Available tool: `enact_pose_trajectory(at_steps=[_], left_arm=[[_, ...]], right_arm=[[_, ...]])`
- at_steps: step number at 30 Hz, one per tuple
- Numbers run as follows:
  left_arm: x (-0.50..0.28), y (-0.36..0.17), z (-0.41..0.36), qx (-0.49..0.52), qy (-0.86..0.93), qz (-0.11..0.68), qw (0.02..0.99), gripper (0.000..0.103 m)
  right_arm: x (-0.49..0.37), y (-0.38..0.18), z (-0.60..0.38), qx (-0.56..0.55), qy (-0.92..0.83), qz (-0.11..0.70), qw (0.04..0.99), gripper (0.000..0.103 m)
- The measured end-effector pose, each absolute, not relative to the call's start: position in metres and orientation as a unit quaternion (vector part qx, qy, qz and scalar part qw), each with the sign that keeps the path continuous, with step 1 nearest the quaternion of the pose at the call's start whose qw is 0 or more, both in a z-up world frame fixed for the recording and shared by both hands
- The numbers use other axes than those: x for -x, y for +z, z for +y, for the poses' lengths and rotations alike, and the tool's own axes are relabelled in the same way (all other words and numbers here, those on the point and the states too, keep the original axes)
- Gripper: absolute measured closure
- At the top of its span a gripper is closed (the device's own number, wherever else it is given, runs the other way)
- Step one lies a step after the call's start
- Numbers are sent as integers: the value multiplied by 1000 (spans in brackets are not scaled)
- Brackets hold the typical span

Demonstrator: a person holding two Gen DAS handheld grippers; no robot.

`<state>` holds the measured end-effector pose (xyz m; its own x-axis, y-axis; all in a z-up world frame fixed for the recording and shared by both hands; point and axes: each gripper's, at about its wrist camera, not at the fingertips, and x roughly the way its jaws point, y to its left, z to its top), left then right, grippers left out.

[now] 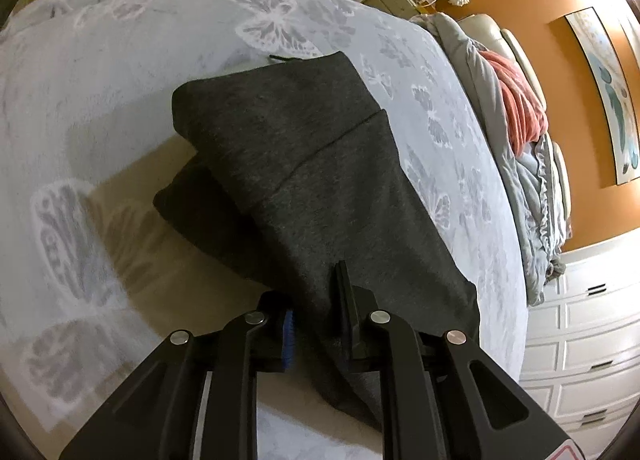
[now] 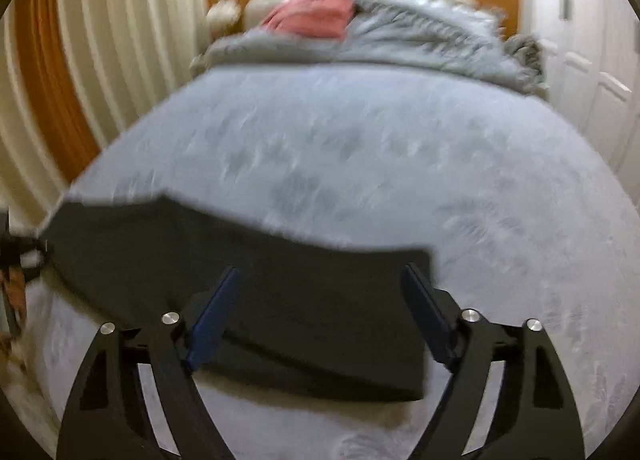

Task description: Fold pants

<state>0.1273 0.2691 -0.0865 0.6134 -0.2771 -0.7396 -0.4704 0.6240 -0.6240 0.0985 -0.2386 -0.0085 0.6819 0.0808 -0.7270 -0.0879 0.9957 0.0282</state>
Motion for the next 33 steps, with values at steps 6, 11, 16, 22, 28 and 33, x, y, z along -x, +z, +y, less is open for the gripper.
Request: enact_pose_trajectory(at_steps=[6, 11, 16, 22, 28, 33], left_arm=[[-127, -81, 257, 403, 87, 427, 805, 90], [-129, -80, 256, 386, 82, 431, 811, 89], [-129, -81, 262, 400, 71, 435, 804, 89], [-129, -82, 259, 401, 70, 438, 801, 83], [-131, -81, 258, 403, 51, 430, 806, 95], [-122, -31, 235, 375, -1, 364, 853, 100]], right_arm=[[-130, -61, -142, 93, 99, 438, 888, 24], [-153, -90, -130, 87, 110, 469, 872, 65], [-142, -27, -124, 53, 140, 409, 900, 99], [-133, -52, -108, 46, 180, 449, 874, 74], [-101, 12, -223, -22, 59, 364, 929, 13], [-80, 16, -310, -63, -40, 367, 927, 13]])
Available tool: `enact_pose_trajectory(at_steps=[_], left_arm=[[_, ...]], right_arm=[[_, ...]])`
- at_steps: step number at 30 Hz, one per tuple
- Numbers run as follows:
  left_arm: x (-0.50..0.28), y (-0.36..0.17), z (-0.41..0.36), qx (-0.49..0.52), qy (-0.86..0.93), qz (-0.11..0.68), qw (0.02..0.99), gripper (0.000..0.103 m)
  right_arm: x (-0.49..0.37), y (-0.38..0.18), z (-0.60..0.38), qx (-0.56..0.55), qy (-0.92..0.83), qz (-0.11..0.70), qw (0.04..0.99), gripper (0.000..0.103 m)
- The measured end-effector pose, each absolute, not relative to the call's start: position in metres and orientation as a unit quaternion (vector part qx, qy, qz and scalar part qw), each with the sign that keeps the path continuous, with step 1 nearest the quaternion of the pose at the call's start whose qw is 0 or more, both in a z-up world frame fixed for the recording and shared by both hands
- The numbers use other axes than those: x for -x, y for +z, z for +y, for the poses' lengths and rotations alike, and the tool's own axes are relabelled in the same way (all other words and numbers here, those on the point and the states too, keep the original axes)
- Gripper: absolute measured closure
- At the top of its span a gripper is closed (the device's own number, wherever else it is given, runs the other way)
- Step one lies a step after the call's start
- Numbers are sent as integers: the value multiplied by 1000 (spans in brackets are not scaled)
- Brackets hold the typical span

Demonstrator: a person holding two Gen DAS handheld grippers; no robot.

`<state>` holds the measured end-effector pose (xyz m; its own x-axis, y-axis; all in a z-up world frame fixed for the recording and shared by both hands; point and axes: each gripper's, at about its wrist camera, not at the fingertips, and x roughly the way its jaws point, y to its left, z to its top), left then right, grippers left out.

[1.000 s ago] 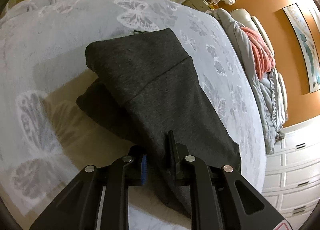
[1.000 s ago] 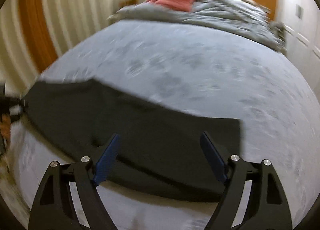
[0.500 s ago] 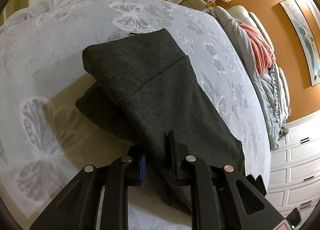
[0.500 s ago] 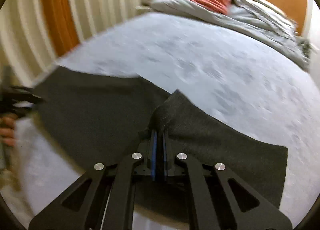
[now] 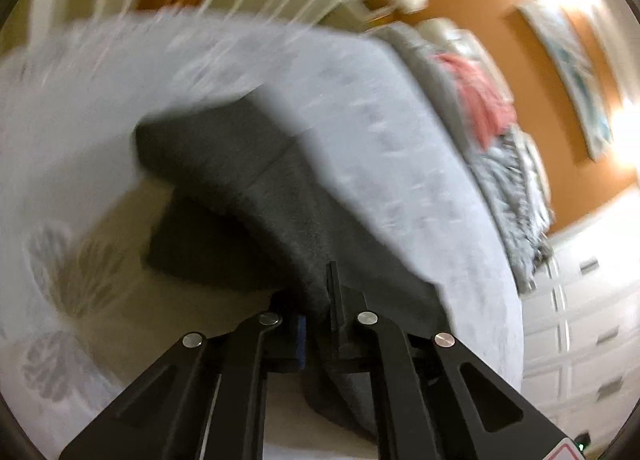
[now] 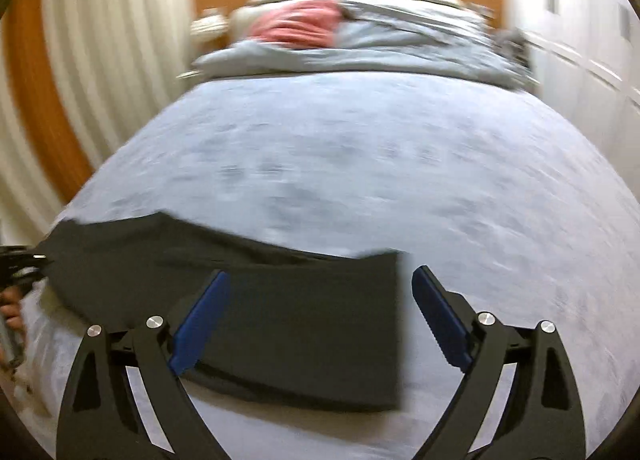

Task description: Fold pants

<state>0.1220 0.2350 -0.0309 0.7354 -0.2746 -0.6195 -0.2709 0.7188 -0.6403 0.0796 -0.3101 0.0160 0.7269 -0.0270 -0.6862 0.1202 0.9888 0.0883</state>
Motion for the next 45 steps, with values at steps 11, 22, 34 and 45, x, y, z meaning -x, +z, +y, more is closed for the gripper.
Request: enact_pose_trajectory(at_steps=[11, 22, 34, 45], left_arm=[[-24, 43, 9, 176, -313, 316, 878, 23], [-46, 11, 79, 189, -160, 340, 907, 23], [-41, 3, 95, 154, -133, 345, 916, 23], [-45, -7, 90, 165, -158, 375, 898, 23]], right_arm=[[-48, 5, -346, -63, -70, 379, 921, 13], [-96, -32, -259, -118, 91, 460, 876, 13], [-86, -46, -93, 200, 66, 412, 886, 11], [-91, -4, -270, -54, 20, 421, 905, 23]])
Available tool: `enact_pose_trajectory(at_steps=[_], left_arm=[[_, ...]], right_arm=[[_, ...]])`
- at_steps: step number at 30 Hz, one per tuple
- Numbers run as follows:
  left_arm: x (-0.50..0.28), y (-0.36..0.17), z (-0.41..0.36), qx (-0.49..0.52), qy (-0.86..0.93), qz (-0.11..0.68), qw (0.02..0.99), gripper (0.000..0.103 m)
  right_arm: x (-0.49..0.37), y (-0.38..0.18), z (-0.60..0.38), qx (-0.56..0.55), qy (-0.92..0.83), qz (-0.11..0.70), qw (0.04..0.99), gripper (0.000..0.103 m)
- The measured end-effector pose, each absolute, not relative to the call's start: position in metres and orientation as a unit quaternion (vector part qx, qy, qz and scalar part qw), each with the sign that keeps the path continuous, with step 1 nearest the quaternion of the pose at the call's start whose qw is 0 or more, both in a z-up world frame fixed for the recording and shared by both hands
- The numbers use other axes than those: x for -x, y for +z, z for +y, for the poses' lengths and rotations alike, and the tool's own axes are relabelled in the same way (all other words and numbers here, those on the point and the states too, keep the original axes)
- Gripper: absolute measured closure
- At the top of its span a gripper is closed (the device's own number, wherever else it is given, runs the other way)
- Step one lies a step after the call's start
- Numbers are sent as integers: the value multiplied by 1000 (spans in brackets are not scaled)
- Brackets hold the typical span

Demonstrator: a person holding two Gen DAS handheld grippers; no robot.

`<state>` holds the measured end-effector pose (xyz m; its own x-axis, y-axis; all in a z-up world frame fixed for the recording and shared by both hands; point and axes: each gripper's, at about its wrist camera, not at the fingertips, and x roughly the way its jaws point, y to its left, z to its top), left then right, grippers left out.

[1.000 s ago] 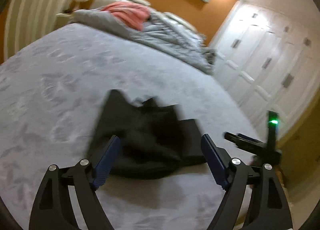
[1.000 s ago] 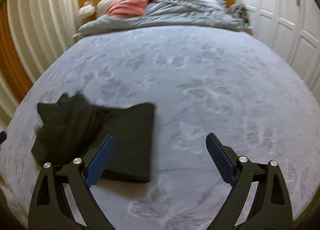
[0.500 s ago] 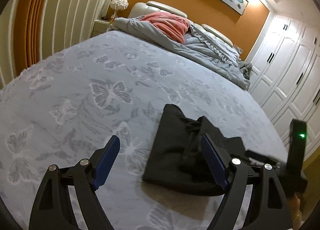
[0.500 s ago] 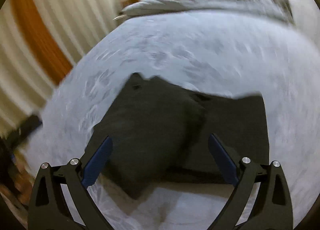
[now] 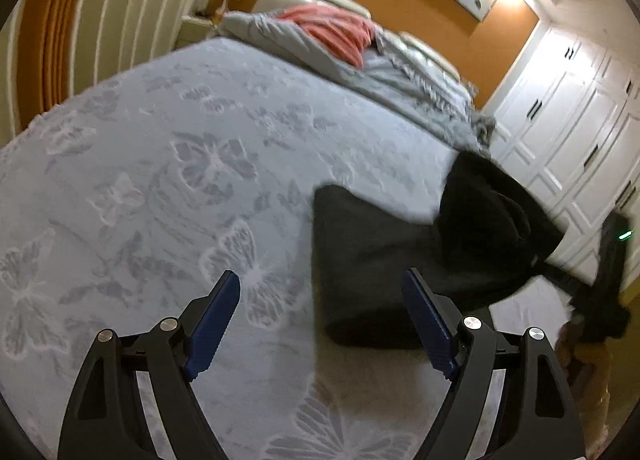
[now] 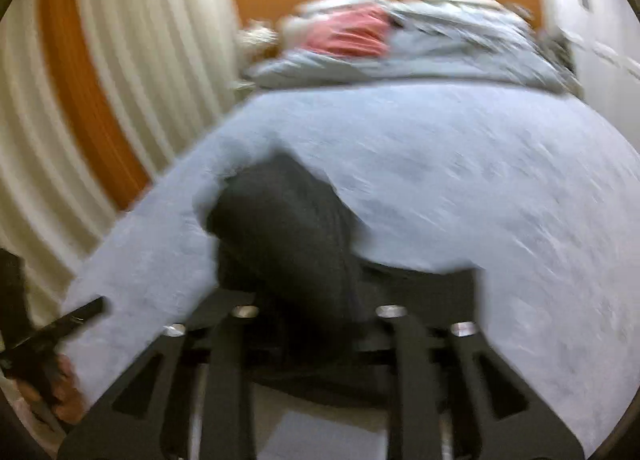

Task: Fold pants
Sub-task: 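Grasp the bundle edge with the right tool and fold it over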

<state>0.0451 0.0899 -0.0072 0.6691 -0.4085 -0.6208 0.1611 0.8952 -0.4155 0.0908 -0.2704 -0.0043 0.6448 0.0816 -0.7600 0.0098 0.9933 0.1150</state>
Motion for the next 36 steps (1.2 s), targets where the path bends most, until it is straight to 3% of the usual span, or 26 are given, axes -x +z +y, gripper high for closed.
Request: enact_pose_trajectory(at_steps=[2, 5, 12, 16, 17, 18, 19, 21, 24, 26, 29, 31, 32, 33, 35, 36], left_arm=[[-49, -15, 82, 161, -159, 389, 893, 23], [-59, -31, 69, 170, -170, 421, 875, 23], [-98, -73, 38, 238, -197, 490, 815, 23], [-98, -72, 33, 229, -197, 475, 827, 23], [-97, -71, 31, 218, -196, 470, 833, 23], [-96, -69, 30, 208, -196, 467, 837, 23], [-96, -68, 29, 198, -195, 465, 841, 23], [-95, -65, 29, 186, -198, 462, 844, 23], [-97, -59, 36, 199, -207, 458, 841, 23], [-97, -56, 41, 212, -214, 458, 836, 23], [-102, -60, 44, 238, -223, 470, 820, 23], [-106, -70, 41, 246, -223, 487, 808, 23], [-107, -75, 39, 246, -220, 495, 804, 23], [-108, -81, 36, 245, -216, 503, 800, 23], [-111, -93, 31, 245, -206, 517, 794, 23], [-110, -96, 30, 247, -200, 515, 796, 23]], right_arm=[[-94, -38, -299, -49, -40, 480, 875, 26], [-83, -37, -328, -121, -18, 468, 875, 27], [-87, -42, -369, -212, -8, 447, 869, 14], [-116, -62, -371, -218, -1, 453, 864, 12], [-123, -69, -368, -212, 0, 456, 864, 16], [-128, -74, -365, -207, 7, 460, 863, 53], [-134, -76, -361, -203, 18, 473, 857, 66], [-130, -53, -353, -212, 27, 453, 866, 83], [-103, -6, -338, -261, 126, 406, 867, 84], [-85, -6, -338, -273, 143, 402, 862, 84], [-83, -60, -357, -280, 78, 480, 828, 82], [-83, -82, -368, -282, 49, 512, 810, 72], [-80, -84, -375, -299, 48, 506, 808, 61], [-77, -81, -379, -305, 38, 500, 809, 44], [-68, -73, -382, -295, 13, 482, 825, 28], [-66, -69, -382, -291, 11, 478, 828, 25]])
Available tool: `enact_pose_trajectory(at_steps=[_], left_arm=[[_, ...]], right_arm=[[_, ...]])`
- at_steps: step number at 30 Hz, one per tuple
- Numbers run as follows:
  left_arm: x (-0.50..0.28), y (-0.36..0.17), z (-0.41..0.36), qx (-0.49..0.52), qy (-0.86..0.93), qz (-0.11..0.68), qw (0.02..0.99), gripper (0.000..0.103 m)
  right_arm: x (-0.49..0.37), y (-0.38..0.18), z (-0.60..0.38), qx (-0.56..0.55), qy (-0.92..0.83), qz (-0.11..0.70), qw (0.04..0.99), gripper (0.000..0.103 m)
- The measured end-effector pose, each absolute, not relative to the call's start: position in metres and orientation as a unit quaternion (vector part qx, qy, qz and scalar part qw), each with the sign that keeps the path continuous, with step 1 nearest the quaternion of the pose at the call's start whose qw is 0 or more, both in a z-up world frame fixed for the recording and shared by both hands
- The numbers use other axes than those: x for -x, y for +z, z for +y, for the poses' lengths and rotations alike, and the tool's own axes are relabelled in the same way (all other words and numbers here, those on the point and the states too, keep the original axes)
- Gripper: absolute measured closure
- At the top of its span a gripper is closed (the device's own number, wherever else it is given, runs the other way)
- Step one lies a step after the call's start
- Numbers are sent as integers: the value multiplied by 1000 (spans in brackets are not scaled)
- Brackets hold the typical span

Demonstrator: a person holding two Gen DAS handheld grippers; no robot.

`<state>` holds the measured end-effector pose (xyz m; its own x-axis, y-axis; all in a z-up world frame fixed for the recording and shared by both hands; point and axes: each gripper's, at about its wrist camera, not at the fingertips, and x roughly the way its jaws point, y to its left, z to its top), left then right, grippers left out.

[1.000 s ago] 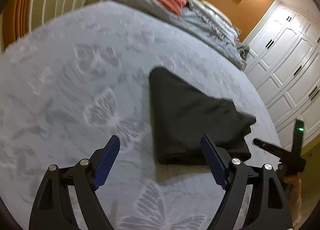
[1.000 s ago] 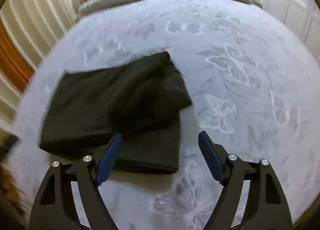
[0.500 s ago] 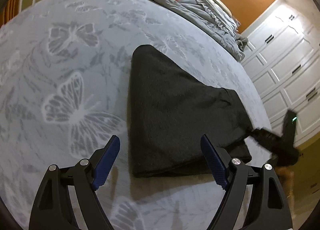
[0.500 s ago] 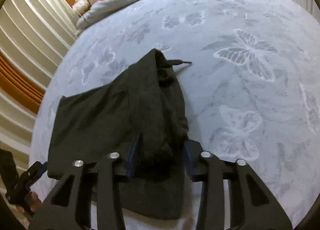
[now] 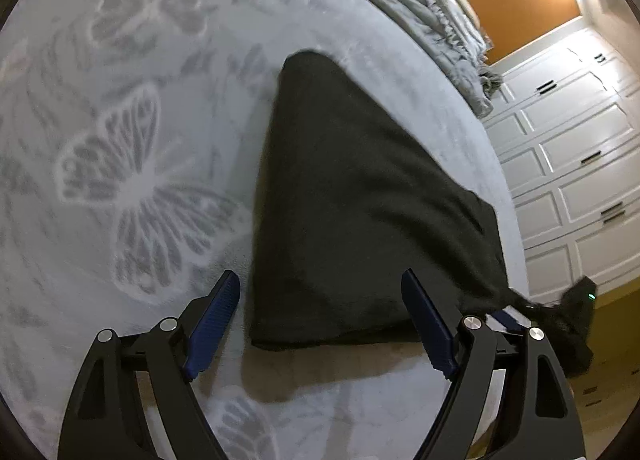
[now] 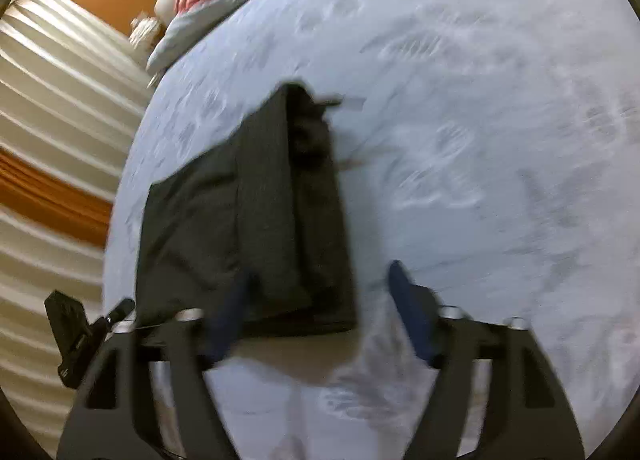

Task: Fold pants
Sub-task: 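Grasp the bundle edge with the right tool and fold it over, then open the right tool and withdraw from the folded pants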

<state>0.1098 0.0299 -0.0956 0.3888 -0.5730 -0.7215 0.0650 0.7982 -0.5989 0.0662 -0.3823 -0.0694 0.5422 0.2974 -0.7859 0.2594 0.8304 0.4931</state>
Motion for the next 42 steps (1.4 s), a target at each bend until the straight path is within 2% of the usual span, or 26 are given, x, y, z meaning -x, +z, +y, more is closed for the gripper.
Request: enact_pose_trajectory(at_steps=[3, 5, 6, 7, 8, 9, 11, 14, 16, 17, 18, 19, 21, 23, 25, 27, 30, 31, 32, 33, 34, 35, 37, 39, 40, 42], left_arm=[[-109, -94, 24, 242, -201, 500, 807, 23], [-111, -98, 18, 239, -227, 494, 805, 43], [-113, -101, 17, 232, -228, 498, 804, 62], [-115, -104, 19, 231, -231, 500, 802, 78], [-117, -104, 23, 240, -238, 501, 797, 82], [-119, -101, 30, 258, -247, 504, 786, 87], [-114, -79, 41, 270, -261, 490, 787, 90], [-82, -33, 68, 252, -291, 461, 799, 90], [-60, -27, 86, 243, -294, 468, 797, 87], [-49, -30, 91, 227, -288, 481, 796, 85], [-34, -40, 92, 187, -273, 501, 800, 80], [-22, -50, 90, 149, -250, 517, 805, 78], [2, -62, 88, 85, -206, 523, 823, 79], [24, -45, 85, 47, -198, 462, 863, 72], [46, -19, 76, 1, -186, 377, 907, 41], [55, -8, 65, -24, -172, 330, 928, 40], [51, -7, 46, -41, -183, 327, 926, 40], [51, -12, 44, -35, -184, 334, 924, 40], [40, -14, 38, -28, -181, 348, 919, 40], [35, -19, 35, -22, -181, 360, 915, 40], [31, -23, 33, -18, -178, 371, 911, 40], [28, -30, 35, -11, -174, 382, 908, 40], [26, -33, 36, 0, -168, 392, 905, 40], [24, -37, 38, 2, -162, 394, 905, 40], [26, -39, 36, -4, -157, 392, 906, 40], [28, -41, 32, -20, -150, 389, 909, 40]], right_arm=[[-69, -75, -376, -301, 35, 484, 821, 16], [-79, -90, -363, -308, 60, 498, 809, 16], [-87, -98, -357, -308, 75, 505, 803, 34], [-92, -101, -353, -301, 76, 512, 801, 46], [-94, -100, -348, -286, 69, 513, 806, 53], [-92, -91, -345, -289, 79, 507, 808, 68], [-75, -57, -341, -309, 123, 472, 816, 73], [-32, -22, -323, -298, 183, 451, 821, 74], [-1, -34, -313, -292, 193, 470, 810, 71], [9, -49, -308, -291, 190, 491, 799, 65], [18, -66, -303, -276, 174, 518, 791, 53], [31, -86, -297, -225, 110, 556, 793, 45], [48, -89, -297, -194, 62, 545, 813, 26], [64, -67, -300, -204, 50, 499, 841, 26], [69, -44, -298, -195, 46, 448, 871, 25], [56, -35, -292, -185, 44, 432, 881, 22], [29, -46, -277, -148, 22, 445, 883, 22], [18, -53, -267, -134, 25, 456, 880, 23], [11, -61, -260, -126, 32, 472, 872, 44], [6, -66, -249, -122, 36, 483, 867, 74], [8, -65, -244, -107, 29, 476, 872, 78], [12, -55, -242, -98, 33, 460, 882, 87], [29, -22, -237, -125, 77, 407, 901, 91], [37, -12, -242, -133, 89, 387, 908, 91], [38, -18, -245, -127, 78, 395, 907, 91], [23, -53, -247, -102, 36, 460, 881, 88]])
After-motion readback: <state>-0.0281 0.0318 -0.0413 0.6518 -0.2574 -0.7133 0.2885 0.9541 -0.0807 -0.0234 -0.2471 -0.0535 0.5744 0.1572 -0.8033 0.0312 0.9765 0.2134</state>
